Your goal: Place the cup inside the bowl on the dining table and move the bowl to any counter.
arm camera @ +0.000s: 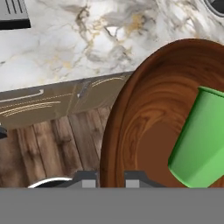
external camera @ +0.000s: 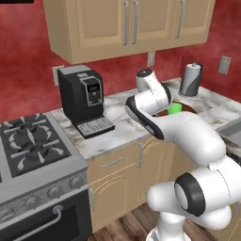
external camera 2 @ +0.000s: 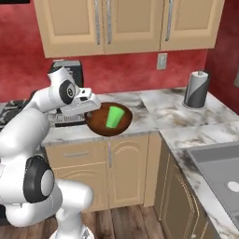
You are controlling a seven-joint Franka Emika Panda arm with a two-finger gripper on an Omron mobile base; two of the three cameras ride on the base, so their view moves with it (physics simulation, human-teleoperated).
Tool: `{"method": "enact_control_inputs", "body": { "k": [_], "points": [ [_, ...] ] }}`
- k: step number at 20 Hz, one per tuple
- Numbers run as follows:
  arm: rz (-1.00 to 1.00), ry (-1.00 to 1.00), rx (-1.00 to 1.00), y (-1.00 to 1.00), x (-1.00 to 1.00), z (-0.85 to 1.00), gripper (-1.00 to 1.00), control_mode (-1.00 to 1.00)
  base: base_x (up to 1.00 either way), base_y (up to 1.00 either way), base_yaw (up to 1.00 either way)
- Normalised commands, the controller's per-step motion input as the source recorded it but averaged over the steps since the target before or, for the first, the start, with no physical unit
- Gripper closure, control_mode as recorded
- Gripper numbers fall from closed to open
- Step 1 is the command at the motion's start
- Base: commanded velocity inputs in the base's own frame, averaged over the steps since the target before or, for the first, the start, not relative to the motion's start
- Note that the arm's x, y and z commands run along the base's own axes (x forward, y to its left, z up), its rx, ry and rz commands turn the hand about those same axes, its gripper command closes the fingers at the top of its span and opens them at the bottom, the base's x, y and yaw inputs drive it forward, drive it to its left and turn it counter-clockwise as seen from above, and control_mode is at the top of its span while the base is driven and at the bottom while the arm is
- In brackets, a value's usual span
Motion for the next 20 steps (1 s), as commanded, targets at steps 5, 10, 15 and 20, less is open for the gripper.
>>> {"method": "enact_control_inputs", "body": {
  "k": [5, 10, 15, 20],
  "points": [
    [0.0, 0.0, 0.0, 0.0, 0.0, 0.0, 1.0, 1.0, 0.12, -0.6, 0.0],
    [0.0, 0.0, 0.0, 0.0, 0.0, 0.0, 1.0, 1.0, 0.31, -0.1, 0.09],
    [0.0, 0.0, 0.0, 0.0, 0.0, 0.0, 1.0, 1.0, 0.67, 0.0, 0.1],
    [0.0, 0.0, 0.0, 0.0, 0.0, 0.0, 1.0, 1.0, 0.4, -0.03, 0.07]
  ]
}}
